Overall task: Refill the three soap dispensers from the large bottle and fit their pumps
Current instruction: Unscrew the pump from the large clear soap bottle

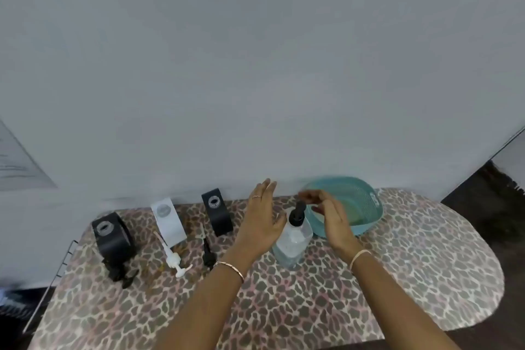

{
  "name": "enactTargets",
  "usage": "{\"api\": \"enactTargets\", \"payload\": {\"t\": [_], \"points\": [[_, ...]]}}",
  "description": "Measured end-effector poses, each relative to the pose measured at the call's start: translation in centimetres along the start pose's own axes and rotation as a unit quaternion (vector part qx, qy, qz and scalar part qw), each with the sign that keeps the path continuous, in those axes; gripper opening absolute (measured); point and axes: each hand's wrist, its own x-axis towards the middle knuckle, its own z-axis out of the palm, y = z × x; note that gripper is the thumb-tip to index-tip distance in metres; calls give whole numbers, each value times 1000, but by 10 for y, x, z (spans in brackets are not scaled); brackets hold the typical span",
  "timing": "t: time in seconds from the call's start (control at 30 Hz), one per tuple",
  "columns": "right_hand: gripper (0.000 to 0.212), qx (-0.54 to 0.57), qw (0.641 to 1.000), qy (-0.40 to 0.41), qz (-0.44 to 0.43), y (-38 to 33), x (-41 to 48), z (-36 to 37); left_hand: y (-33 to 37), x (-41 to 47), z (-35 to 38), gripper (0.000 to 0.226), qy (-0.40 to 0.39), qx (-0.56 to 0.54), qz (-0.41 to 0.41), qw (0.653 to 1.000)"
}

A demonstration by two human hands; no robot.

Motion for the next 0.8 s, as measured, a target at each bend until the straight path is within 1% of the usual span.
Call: {"api": "enactTargets", "payload": {"t": [0.03, 0.1, 0.13, 0.2, 0.3, 0.43, 0.5, 0.57, 0.6, 0.63, 0.7, 0.73, 0.77, 0.8], "points": [[43, 19, 1000, -5, 15, 6, -2, -1, -2, -1, 6, 65, 6, -5, -10, 1000], [33, -15, 999, -21, 43, 13, -7, -3, -5, -5, 15, 62, 6, -15, -42, 999], [33, -36, 997, -40, 46, 17, -12, -2, -4, -9, 19, 62, -2, -23, -56, 998], [36, -44, 997, -50, 42, 18, -15, 0, -3, -14, 28, 62, -16, -39, -81, 996], [34, -79, 996, -48, 17, 16, -12, 3, -2, -20, 39, 68, -38, -86, -105, 990], [32, -152, 988, 13, 18, 14, -9, 8, 2, -23, 54, 89, -37, -102, -126, 986], [32, -172, 984, 38, 15, 12, -9, 11, 3, -21, 61, 97, -16, -103, -146, 984], [32, -180, 983, 42, 13, 11, -11, 14, -2, -14, 72, 102, 8, -113, -170, 979], [31, -184, 982, 44, 14, 11, -12, 15, -5, -12, 76, 97, 15, -106, -176, 979], [30, -191, 980, 48, 12, 12, -13, 16, -5, -9, 77, 83, 14, -92, -174, 980], [29, -203, 978, 54, 6, 14, -12, 16, 6, -7, 69, 41, 21, -68, -149, 986], [28, -205, 977, 55, 5, 15, -11, 17, 8, -6, 66, 29, 26, -56, -137, 989], [26, -204, 977, 55, 3, 16, -11, 17, 11, -6, 62, 29, 25, -55, -130, 990], [25, -203, 978, 54, 0, 16, -10, 18, 14, -6, 58, 34, 21, -64, -128, 989]]}}
